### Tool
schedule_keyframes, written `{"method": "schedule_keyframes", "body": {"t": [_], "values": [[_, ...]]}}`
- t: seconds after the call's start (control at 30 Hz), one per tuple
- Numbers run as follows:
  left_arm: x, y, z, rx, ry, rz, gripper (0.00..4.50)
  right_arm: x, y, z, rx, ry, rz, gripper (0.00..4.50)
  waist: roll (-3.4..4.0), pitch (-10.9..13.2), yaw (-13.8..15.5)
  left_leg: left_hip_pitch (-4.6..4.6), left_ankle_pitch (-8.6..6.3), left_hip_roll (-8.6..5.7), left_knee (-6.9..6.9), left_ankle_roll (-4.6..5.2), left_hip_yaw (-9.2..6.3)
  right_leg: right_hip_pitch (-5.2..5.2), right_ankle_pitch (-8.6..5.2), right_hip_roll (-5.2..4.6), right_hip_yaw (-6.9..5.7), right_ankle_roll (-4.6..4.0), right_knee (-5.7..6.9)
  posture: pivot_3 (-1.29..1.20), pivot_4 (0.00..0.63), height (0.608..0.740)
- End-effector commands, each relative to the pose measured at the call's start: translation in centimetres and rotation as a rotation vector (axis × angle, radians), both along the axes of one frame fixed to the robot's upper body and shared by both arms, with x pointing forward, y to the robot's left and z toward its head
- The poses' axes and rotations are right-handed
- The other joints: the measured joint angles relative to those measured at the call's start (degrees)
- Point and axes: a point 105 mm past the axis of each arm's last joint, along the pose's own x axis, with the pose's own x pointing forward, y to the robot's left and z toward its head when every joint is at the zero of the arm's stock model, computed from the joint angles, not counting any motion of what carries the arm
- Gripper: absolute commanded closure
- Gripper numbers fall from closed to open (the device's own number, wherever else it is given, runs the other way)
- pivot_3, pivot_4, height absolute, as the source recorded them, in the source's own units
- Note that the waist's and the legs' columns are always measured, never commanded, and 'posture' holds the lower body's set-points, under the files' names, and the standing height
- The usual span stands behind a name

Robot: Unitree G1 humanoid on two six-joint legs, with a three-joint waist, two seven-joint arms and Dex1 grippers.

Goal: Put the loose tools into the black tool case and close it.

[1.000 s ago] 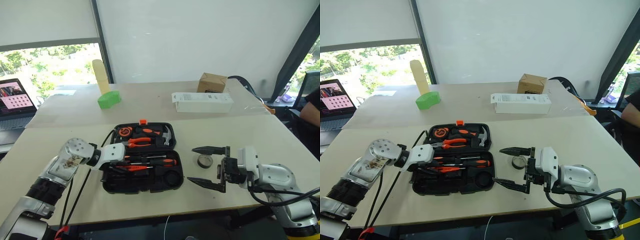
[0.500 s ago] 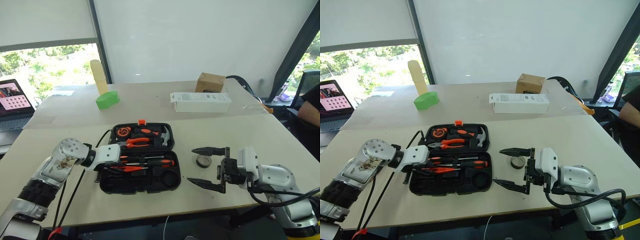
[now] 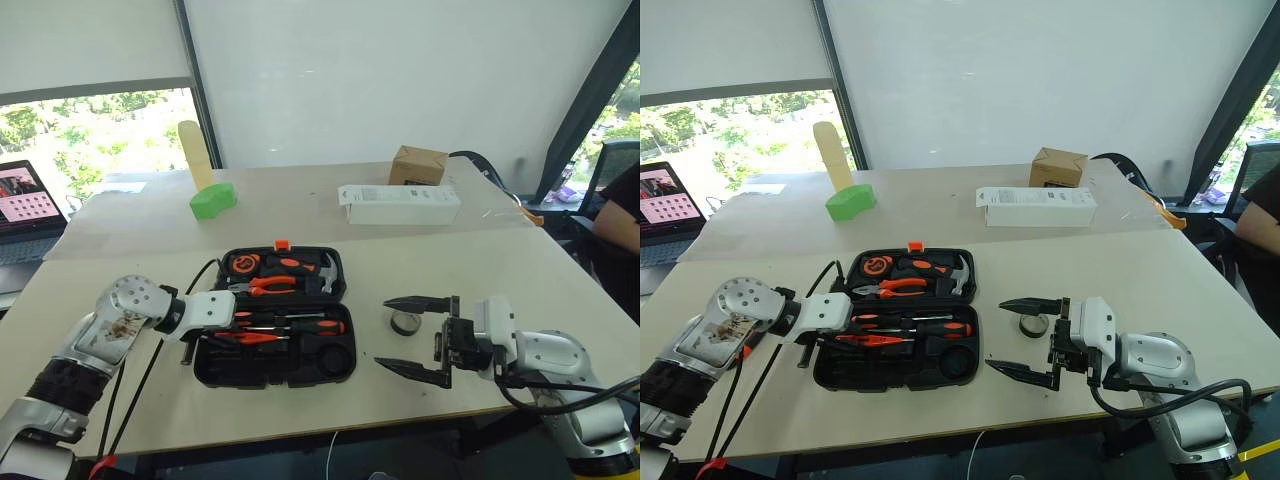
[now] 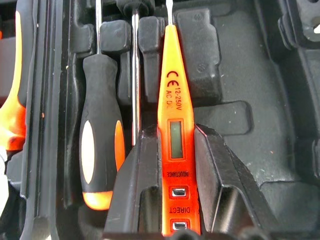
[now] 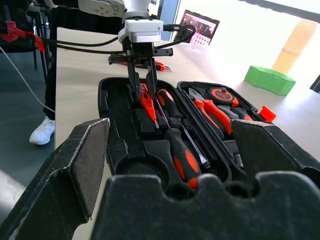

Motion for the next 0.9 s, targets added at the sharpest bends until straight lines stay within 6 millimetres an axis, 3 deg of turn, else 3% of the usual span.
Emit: {"method": "schedule_keyframes", "body": {"t": [0.03,0.07,0.1,0.13,0.27,0.47,0.6,0.63,0.67,0.83,0.9], "values": [[-0.7,1.4,-1.5,0.104,0.072,0.044,4.04,-0.1,0.1,0.5,0.004,-0.028,0.009,0.0,0.0,0.0,0.0,0.07,-0.01,0.0,-0.02,0.01,0.0,0.06,0.0,0.0,0.0,0.0,-0.01,0.0,0.15,0.74],[-0.7,1.1,-1.3,0.081,0.074,0.057,3.54,-0.1,0.1,0.5,0.003,-0.028,0.009,0.0,0.0,0.0,0.0,0.11,-0.01,0.0,-0.04,0.02,0.01,0.09,0.0,0.01,0.0,0.0,-0.01,0.0,0.15,0.74],[-0.8,0.8,-1.2,0.065,0.082,0.056,3.54,-0.1,0.1,0.5,0.003,-0.028,0.009,0.0,0.0,0.0,0.0,0.18,-0.01,0.0,-0.08,0.02,0.02,0.12,0.0,0.01,0.03,0.0,-0.01,0.0,0.15,0.74],[-0.9,0.6,-1.1,0.055,0.084,0.053,2.96,-0.1,0.1,0.5,0.003,-0.027,0.009,0.0,0.0,0.0,0.0,0.2,-0.03,0.0,-0.11,0.06,0.02,0.13,0.0,0.02,0.04,0.0,-0.01,0.0,0.15,0.74],[-0.7,-0.9,0.6,-0.065,0.015,-0.002,1.69,-0.1,0.0,0.4,0.001,-0.024,0.01,0.0,0.0,0.0,0.1,0.22,-0.03,0.0,-0.12,0.06,0.02,0.12,0.0,0.01,0.04,0.0,-0.01,0.0,0.15,0.74],[-1.8,-1.7,3.2,-0.195,0.012,-0.081,1.69,-0.1,0.0,0.3,-0.001,-0.02,0.014,0.0,-0.06,0.0,0.3,-0.06,-0.04,-0.02,-0.01,0.06,-0.02,-0.05,0.0,-0.02,-0.03,0.0,-0.05,0.0,0.15,0.74],[-1.4,-1.5,4.0,-0.242,-0.001,-0.055,1.69,0.0,0.0,0.2,0.0,-0.018,0.016,0.0,-0.05,0.0,0.3,-0.13,-0.04,-0.03,0.02,0.06,-0.02,-0.09,0.0,-0.06,-0.03,0.01,-0.07,0.0,0.15,0.74],[-1.2,-1.3,3.8,-0.24,-0.009,-0.041,2.21,0.0,0.1,0.2,0.001,-0.018,0.017,0.0,-0.05,0.0,0.4,-0.13,-0.04,-0.03,0.02,0.06,-0.02,-0.08,0.0,-0.06,-0.03,0.01,-0.08,0.0,0.15,0.74],[-0.9,-1.0,3.6,-0.239,-0.018,-0.025,2.38,0.0,0.1,0.2,0.002,-0.018,0.017,0.0,-0.05,0.0,0.3,-0.12,-0.04,-0.03,0.03,0.06,-0.02,-0.07,0.0,-0.06,-0.04,0.01,-0.09,0.0,0.15,0.74],[-0.7,-0.4,2.5,-0.239,-0.002,-0.002,4.23,0.0,0.1,0.2,0.004,-0.016,0.016,0.0,-0.05,0.0,0.3,-0.12,-0.04,-0.03,0.03,0.06,-0.01,-0.07,0.0,-0.04,-0.04,0.0,-0.08,0.0,0.15,0.74],[-0.6,-0.2,2.1,-0.238,-0.004,0.013,4.44,0.0,0.1,0.1,0.003,-0.015,0.014,0.0,-0.05,0.0,0.3,-0.12,-0.04,-0.03,0.03,0.06,-0.01,-0.08,0.0,-0.04,-0.04,0.01,-0.08,0.0,0.15,0.74]]}}
